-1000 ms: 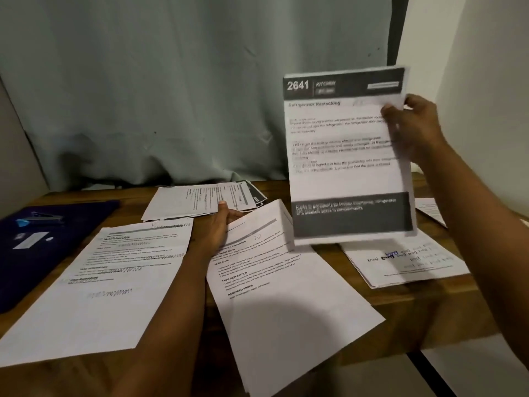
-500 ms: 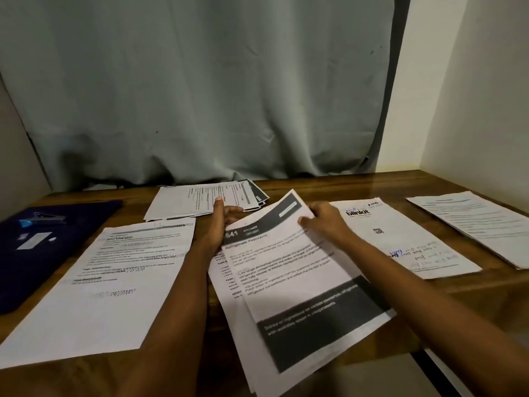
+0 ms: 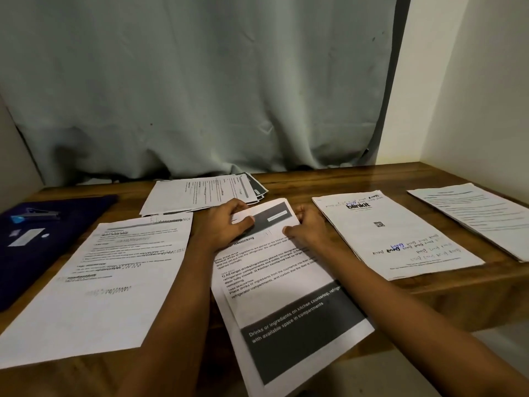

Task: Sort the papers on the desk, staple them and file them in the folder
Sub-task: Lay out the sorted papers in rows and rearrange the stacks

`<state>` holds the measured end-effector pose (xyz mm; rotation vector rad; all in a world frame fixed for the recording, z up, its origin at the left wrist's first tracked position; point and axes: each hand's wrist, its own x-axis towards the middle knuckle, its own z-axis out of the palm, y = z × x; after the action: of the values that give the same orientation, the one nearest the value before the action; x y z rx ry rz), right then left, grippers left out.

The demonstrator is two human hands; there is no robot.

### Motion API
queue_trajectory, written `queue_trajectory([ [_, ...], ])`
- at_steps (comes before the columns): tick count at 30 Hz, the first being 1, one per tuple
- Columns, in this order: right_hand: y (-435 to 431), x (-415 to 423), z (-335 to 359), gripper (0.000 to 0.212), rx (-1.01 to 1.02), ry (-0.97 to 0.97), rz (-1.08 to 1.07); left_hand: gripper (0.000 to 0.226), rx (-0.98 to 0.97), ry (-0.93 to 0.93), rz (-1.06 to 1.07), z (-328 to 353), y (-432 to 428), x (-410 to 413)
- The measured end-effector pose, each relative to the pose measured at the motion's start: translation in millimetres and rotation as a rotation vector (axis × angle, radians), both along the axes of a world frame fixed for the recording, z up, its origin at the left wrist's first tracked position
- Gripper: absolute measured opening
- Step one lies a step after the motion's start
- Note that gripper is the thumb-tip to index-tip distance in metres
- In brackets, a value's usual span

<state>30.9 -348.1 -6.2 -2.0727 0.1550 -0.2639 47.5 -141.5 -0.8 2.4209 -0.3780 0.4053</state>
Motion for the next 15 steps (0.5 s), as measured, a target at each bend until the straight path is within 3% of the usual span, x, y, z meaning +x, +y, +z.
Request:
queue_trajectory([
  [5,-2,-2,-4,0.044,0.147,-0.032,0.072,0.043,0.117,-0.125,0.042,6,-1,-7],
  [10,-10,-10,0,0.031,0.120,-0.181,0.203,0.068,-0.311,0.054,0.105,13,-11,-14],
  [13,-13,-14,3,0.042,0.029,-0.247,0.293,0.046,-0.308,0.166,0.101,12,-16,-19],
  [15,-19,-15,3,0.036,-0.006,-0.203,0.373,0.026,-0.255,0.238,0.039,7,-15,-20],
])
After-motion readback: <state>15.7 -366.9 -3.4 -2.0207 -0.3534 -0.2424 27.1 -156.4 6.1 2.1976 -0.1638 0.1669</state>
